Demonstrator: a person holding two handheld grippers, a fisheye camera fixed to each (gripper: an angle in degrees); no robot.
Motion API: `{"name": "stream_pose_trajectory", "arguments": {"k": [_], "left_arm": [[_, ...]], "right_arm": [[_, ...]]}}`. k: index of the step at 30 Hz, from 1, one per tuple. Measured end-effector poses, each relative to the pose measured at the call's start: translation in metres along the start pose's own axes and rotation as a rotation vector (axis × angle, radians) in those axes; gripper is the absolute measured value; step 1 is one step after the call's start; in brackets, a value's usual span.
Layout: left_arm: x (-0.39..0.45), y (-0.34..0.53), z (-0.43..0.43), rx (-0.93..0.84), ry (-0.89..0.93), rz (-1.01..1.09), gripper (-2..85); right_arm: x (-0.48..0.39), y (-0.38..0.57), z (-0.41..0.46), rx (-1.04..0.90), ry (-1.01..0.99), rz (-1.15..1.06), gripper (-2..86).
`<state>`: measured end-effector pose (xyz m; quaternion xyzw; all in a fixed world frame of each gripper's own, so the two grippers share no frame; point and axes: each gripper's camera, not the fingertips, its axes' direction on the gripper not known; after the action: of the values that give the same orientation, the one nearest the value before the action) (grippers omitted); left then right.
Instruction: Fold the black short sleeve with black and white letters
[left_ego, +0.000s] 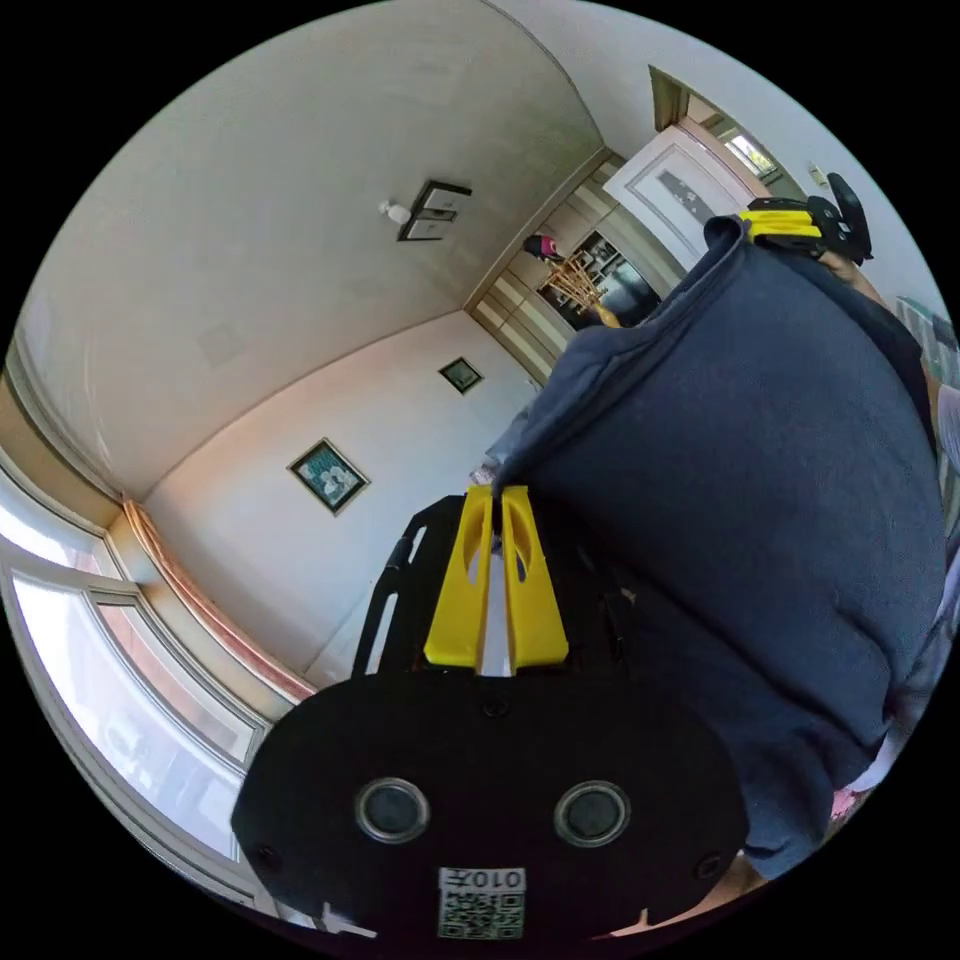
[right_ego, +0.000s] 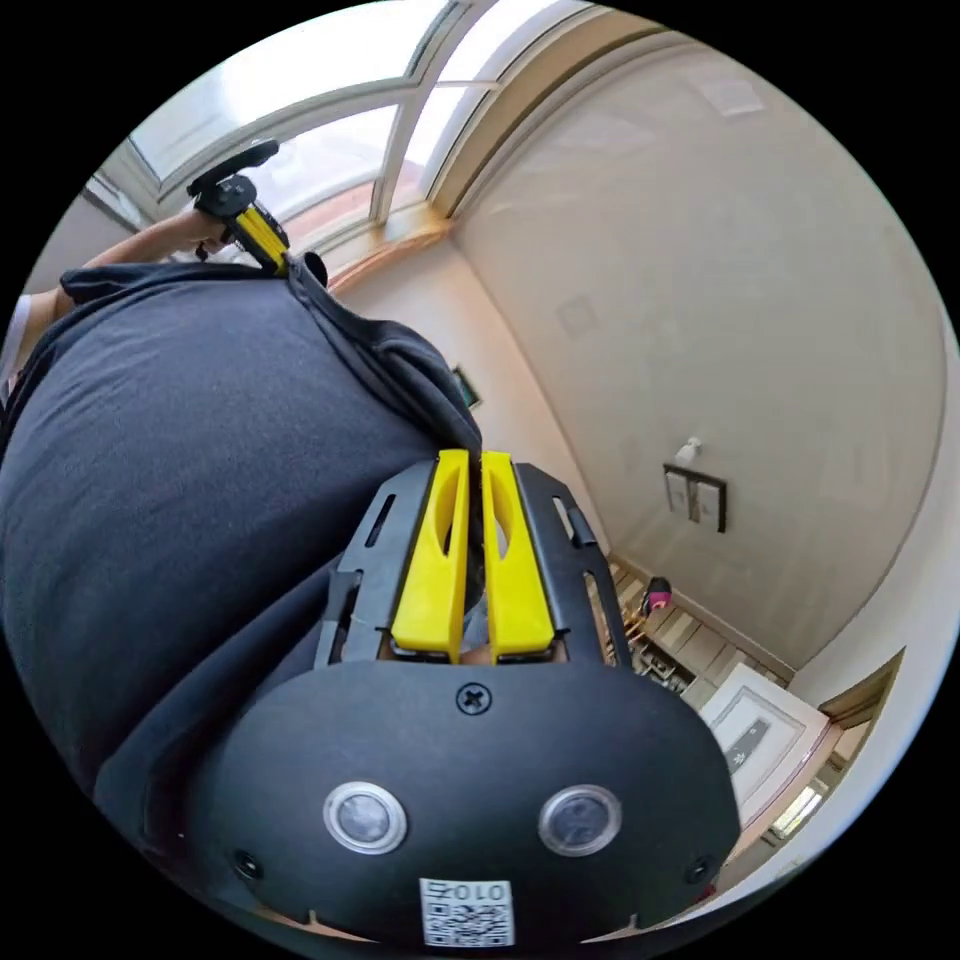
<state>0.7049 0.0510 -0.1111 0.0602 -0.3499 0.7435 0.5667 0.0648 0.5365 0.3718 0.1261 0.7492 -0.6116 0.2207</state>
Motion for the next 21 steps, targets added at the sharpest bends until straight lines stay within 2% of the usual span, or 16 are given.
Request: {"name": "stream_pose_trajectory", "arguments": {"k": [4,7,11,14,17,19,21], "left_arm": [[0.010,-0.005,0.142,-0.128,0.063,-0.015,-0.3],[-0.014,-0.028,0.208,-0.153,0.076,-0.121,-0.3],[-0.063,-0.066,0.177,0.072,-0.086,-0.242,-0.3],[-0.065,-0.067,0.135,0.200,-0.172,-0.181,-0.3],[-0.043,-0.031,0.116,0.235,-0.227,-0.095,-0.3],[-0.023,0.005,0.119,0.215,-0.190,-0.059,-0.3],[0.010,0.067,0.138,0.173,-0.088,-0.024,-0.3]], "right_arm": [[-0.017,0.017,0.166,-0.295,-0.116,-0.023,2.2],[0.018,-0.001,0.235,-0.353,-0.113,0.047,1.9],[0.091,-0.048,0.225,-0.200,0.088,0.188,1.7],[0.139,-0.063,0.194,-0.037,0.134,0.298,1.7],[0.153,-0.047,0.180,0.076,0.015,0.369,1.8],[0.138,-0.021,0.188,0.107,-0.156,0.385,1.8],[0.110,0.003,0.205,0.072,-0.238,0.385,1.8]]}}
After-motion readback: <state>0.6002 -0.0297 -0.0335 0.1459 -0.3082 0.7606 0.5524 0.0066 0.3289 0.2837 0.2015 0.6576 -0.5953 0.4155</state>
